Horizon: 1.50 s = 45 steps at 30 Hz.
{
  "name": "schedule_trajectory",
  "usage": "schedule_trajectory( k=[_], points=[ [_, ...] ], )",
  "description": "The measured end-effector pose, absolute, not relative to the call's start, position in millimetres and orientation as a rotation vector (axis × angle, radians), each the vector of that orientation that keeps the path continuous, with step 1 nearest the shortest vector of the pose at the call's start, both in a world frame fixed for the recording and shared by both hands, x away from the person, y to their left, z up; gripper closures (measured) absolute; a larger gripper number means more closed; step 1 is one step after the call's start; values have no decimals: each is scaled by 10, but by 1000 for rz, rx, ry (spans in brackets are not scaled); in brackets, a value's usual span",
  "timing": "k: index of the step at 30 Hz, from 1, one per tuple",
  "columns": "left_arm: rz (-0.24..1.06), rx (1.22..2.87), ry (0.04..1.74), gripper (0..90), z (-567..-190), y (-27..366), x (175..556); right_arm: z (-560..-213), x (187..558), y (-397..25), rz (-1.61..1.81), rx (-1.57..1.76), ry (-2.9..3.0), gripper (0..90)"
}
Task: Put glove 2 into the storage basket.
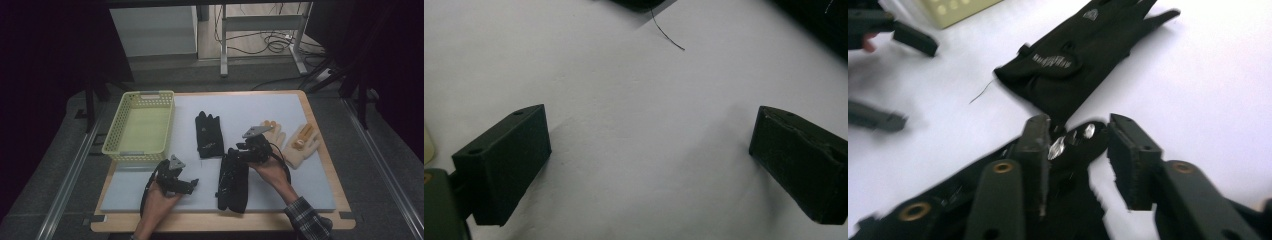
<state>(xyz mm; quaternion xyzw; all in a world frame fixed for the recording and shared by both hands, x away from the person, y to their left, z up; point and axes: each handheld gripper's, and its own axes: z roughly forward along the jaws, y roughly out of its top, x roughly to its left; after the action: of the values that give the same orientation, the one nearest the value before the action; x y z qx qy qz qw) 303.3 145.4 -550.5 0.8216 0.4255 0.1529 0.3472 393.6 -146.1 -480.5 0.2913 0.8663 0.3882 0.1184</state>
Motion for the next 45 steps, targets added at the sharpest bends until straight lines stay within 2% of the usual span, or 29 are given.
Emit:
schedule_trajectory(
  k=[5, 10, 14, 19, 24, 32, 35, 37, 38, 45],
  points=[
    [397, 2130, 1104, 35, -5506, 1454, 3033, -4800, 4167, -1304, 1093, 848, 2513, 759],
    [396, 2131, 1104, 35, -5505, 1455, 3033, -4979, 4442, -1126, 980, 902, 2547, 763],
    [397, 2131, 1104, 35, -5505, 1455, 3034, -5097, 4500, -1061, 944, 933, 2576, 761],
    [397, 2132, 1103, 35, -5505, 1456, 3034, -5220, 4481, -955, 952, 909, 2619, 758],
    [397, 2132, 1104, 35, -5505, 1455, 3033, -5197, 4378, -827, 1008, 833, 2674, 748],
    [396, 2133, 1104, 35, -5505, 1456, 3034, -4980, 4464, -964, 1018, 852, 2584, 683],
    [396, 2132, 1104, 35, -5504, 1456, 3034, -4934, 4554, -972, 1059, 875, 2558, 632],
    [396, 2132, 1104, 35, -5506, 1456, 3034, -4918, 4587, -937, 1078, 873, 2551, 604],
    [396, 2132, 1104, 35, -5506, 1456, 3034, -4912, 4642, -848, 1092, 842, 2554, 558],
    [395, 2130, 1104, 35, -5506, 1456, 3033, -5021, 4823, -573, 1035, 758, 2565, 448]
  ],
)
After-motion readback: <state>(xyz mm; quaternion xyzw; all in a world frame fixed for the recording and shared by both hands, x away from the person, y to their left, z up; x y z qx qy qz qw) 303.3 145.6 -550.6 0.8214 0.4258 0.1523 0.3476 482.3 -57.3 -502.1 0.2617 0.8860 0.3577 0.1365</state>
